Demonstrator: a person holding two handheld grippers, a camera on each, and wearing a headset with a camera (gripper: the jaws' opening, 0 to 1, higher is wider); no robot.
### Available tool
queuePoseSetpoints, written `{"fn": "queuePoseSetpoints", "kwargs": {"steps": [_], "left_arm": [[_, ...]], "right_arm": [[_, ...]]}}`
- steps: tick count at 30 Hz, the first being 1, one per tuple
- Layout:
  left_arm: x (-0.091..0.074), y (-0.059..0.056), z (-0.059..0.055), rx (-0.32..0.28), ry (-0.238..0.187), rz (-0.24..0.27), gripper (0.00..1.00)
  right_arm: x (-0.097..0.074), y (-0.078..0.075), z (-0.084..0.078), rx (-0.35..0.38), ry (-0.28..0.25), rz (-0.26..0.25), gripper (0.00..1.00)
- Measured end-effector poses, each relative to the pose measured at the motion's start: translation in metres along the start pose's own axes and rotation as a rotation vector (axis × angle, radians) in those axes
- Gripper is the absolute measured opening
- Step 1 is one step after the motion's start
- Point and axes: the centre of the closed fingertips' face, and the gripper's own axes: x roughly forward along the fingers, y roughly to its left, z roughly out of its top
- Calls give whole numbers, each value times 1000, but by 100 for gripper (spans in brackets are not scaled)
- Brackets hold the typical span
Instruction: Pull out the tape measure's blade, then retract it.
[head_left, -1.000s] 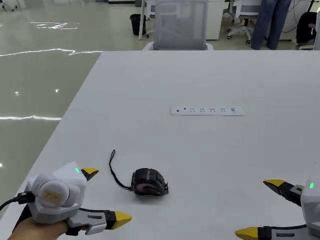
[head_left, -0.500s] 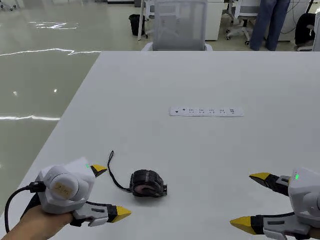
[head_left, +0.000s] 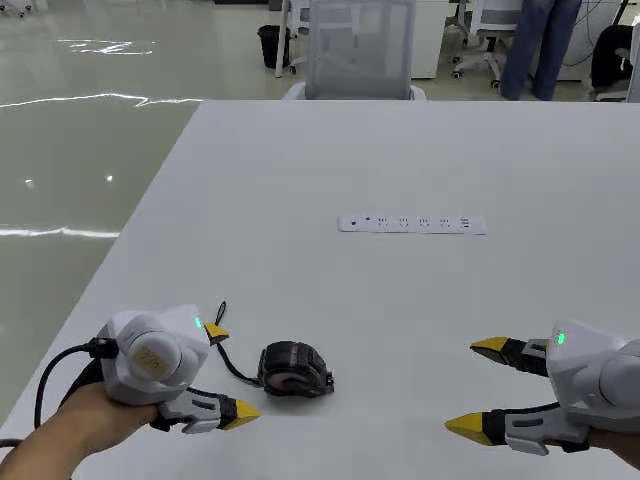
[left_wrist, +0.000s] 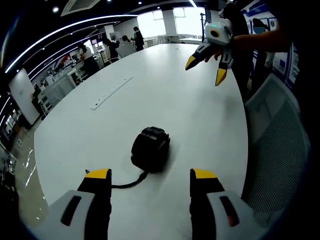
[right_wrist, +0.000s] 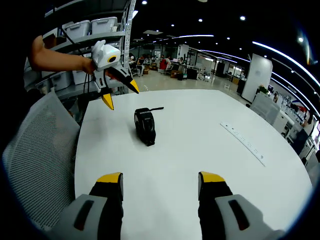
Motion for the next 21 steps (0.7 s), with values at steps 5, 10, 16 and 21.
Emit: {"fn": "queuePoseSetpoints", "kwargs": {"steps": [5,10,16,21], "left_arm": [[8,3,-1,39,27,-23,58],[14,4,-2,74,50,-54,55],[23,5,-5,111,78,-86,53],[31,6,-10,152,107,-104,51]], "right_arm": [[10,-4,1,-31,3,22,57],[20,-5,0,-54,9,45,54],[31,-7,-1,-82,12,72,51],[43,-8,0,-99,10,98,48]]}}
